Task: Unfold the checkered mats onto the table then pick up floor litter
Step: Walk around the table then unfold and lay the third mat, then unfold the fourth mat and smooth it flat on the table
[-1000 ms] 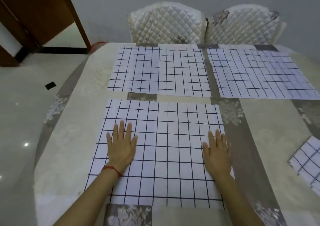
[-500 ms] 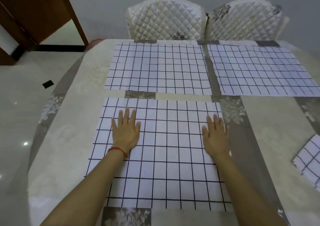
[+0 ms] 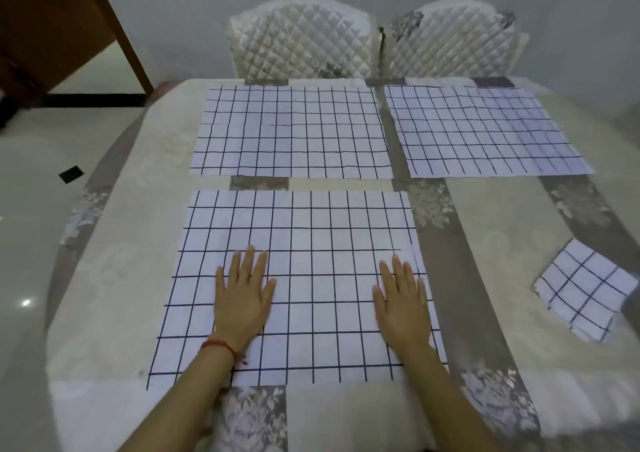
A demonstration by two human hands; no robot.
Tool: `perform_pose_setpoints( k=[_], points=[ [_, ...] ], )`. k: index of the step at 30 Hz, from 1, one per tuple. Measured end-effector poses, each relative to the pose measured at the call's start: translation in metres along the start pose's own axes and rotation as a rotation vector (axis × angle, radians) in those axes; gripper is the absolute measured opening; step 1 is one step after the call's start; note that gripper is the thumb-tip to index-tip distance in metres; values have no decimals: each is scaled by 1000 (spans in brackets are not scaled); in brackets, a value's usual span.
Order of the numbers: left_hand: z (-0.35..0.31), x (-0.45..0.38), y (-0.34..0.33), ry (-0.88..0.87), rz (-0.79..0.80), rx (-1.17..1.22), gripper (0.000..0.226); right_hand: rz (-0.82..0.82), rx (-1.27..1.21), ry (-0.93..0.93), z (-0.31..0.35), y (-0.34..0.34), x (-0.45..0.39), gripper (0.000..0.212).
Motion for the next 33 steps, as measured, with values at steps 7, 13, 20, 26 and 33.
perform_pose_setpoints(
  k=[7, 13, 20, 26, 33],
  points=[
    [-83, 0, 28, 77, -18, 122, 64, -15, -3, -94, -54, 61, 2, 78],
    [-267, 33, 19, -359, 34, 259, 50, -130, -147, -230, -156, 119, 3, 43],
    [-418, 45, -35, -230, 176, 445, 43, -188, -181, -416, -295, 171, -10, 40],
    [-482, 25, -80, -106, 251, 330, 44, -84, -195, -412, -345, 175, -10, 42],
    [-503, 9, -102, 32, 271, 385, 10, -46, -286, -417, -353, 169, -2, 44]
  ],
)
Point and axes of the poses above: each hand's wrist, its own x-axis away from the middle knuckle, its own y-axis out of the back of the hand, z = x × y, the point moved 6 cm from there along -x, towards the middle knuckle, and after that the axes turned 10 degrees about -z, right-handed, at the moved point
